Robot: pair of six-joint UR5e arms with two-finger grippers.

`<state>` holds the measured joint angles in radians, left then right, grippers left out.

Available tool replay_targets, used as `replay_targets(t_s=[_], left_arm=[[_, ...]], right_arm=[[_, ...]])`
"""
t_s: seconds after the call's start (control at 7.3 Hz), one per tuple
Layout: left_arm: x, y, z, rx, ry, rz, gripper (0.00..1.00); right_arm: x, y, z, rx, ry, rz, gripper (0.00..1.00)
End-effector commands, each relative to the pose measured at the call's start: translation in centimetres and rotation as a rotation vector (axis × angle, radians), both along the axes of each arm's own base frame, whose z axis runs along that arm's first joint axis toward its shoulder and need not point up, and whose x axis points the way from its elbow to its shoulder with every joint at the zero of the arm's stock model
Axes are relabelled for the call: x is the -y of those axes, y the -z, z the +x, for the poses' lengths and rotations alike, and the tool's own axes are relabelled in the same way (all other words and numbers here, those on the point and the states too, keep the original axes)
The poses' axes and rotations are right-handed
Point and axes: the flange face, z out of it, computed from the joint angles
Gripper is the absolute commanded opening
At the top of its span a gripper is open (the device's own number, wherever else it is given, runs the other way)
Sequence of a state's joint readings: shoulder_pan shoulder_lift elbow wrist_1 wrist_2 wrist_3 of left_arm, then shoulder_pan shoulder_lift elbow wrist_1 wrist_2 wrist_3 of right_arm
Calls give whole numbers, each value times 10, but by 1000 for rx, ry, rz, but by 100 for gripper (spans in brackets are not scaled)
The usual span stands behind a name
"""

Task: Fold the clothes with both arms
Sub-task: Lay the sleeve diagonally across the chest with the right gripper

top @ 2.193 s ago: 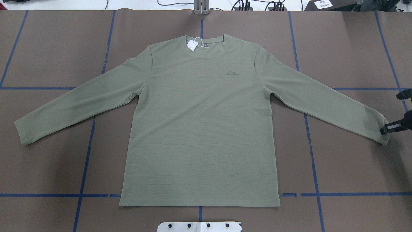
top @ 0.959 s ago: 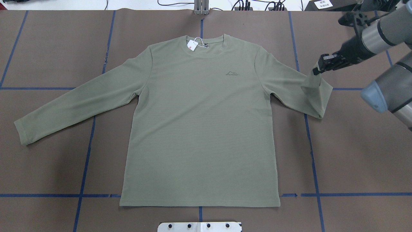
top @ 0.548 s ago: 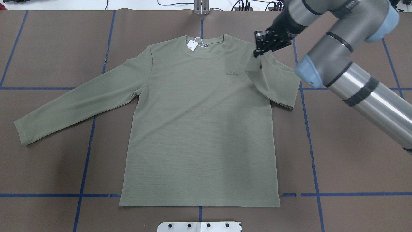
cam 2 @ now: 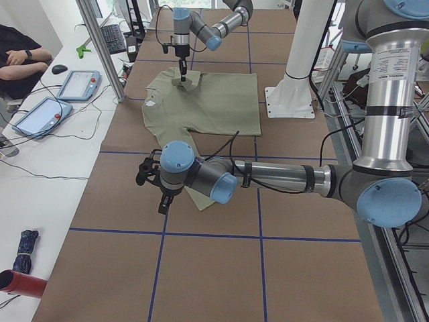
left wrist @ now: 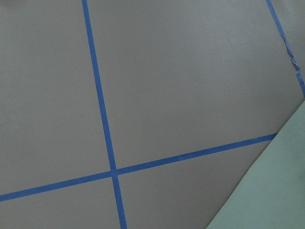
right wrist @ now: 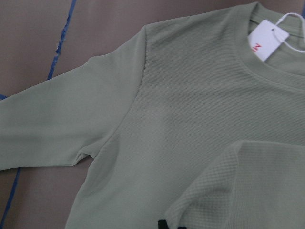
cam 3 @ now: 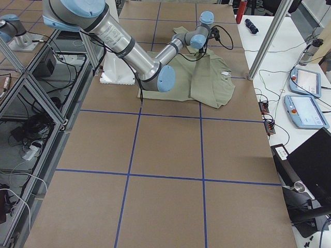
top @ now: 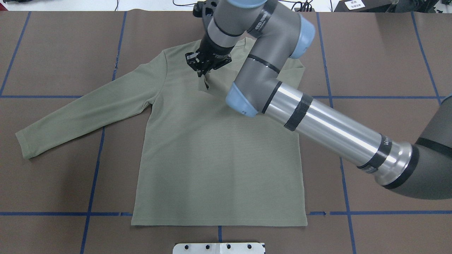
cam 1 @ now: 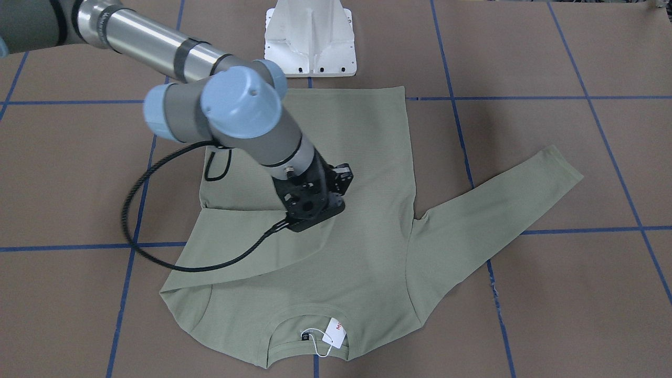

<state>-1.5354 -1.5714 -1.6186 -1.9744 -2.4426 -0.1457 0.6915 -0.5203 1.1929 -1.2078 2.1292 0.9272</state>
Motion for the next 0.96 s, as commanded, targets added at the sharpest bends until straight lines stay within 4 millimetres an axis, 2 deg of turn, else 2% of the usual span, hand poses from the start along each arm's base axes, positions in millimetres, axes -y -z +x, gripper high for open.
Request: replay_targets(t_s=[0.0, 0.14, 0.27, 0.41, 0.69, 0.82], left_arm=[[-1, -1, 0, 1, 0, -3, 100], [-1, -1, 0, 1, 0, -3, 100], [-2, -2, 0, 1, 0, -4, 100], [-2, -2, 0, 1, 0, -4, 100], [-1, -1, 0, 1, 0, -3, 100], [-1, -1, 0, 1, 0, -1, 100]], right_arm=[[-49, 34, -63, -17, -7, 66, 0], [-54, 43, -72, -20, -18, 73, 0], [-64, 33, -101, -5, -43, 118, 0], [-68, 26, -113, 2, -71, 140, 0], [-68, 26, -115, 7, -111, 157, 0], [-73, 19, -126, 4, -116, 167, 0]])
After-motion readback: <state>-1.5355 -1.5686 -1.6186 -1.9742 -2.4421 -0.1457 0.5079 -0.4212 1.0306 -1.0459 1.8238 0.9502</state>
